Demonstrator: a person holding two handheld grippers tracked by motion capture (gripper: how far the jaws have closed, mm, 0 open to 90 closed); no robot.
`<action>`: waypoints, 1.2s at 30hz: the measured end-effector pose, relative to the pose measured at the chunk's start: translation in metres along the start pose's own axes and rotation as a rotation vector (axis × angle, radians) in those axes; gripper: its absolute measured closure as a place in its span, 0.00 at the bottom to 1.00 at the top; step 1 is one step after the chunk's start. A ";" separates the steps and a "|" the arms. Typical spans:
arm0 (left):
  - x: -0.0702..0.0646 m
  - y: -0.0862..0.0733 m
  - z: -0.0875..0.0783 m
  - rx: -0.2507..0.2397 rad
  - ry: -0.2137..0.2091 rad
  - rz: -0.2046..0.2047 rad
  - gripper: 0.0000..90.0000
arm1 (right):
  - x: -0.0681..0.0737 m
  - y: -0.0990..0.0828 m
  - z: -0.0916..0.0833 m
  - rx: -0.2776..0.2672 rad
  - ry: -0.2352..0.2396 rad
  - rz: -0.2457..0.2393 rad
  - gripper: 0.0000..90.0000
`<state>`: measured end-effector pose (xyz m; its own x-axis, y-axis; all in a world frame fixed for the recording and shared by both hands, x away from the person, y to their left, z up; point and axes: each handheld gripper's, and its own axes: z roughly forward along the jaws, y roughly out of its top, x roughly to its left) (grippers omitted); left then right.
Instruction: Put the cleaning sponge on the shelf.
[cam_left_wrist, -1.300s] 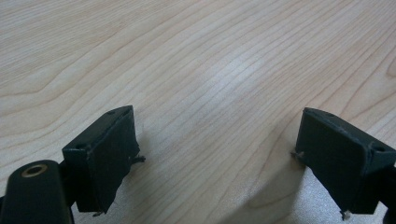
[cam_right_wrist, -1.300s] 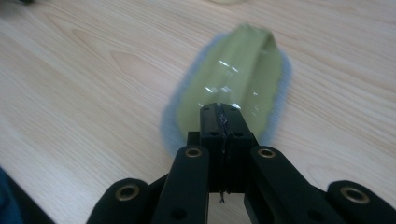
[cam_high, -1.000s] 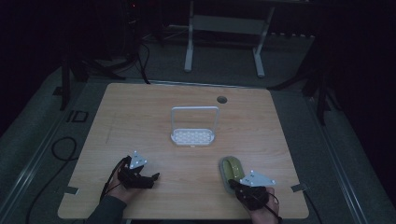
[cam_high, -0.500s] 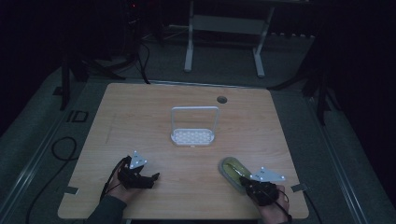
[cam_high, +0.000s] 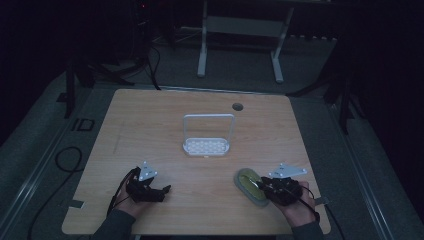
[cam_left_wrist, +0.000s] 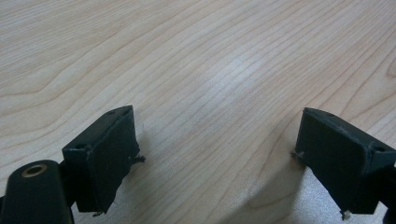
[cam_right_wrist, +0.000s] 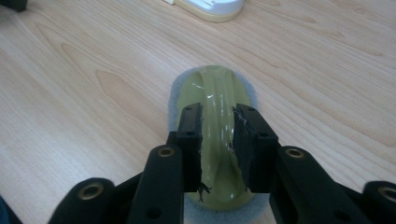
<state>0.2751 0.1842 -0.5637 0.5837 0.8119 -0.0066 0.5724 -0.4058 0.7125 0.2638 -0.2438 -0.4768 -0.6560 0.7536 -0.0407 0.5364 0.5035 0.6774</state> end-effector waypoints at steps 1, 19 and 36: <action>0.000 0.000 0.000 0.000 0.000 0.000 0.14 | -0.001 0.002 0.002 0.015 0.003 0.001 0.78; 0.000 0.000 0.000 0.000 0.000 0.000 0.14 | -0.010 0.018 0.015 0.150 0.052 -0.015 0.63; 0.000 0.000 0.000 0.000 0.000 -0.001 0.14 | -0.016 0.035 0.023 0.246 0.063 -0.038 0.66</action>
<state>0.2751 0.1842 -0.5637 0.5834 0.8122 -0.0077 0.5730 -0.4049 0.7126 0.3049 -0.2287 -0.4695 -0.7057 0.7085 -0.0115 0.6187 0.6240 0.4772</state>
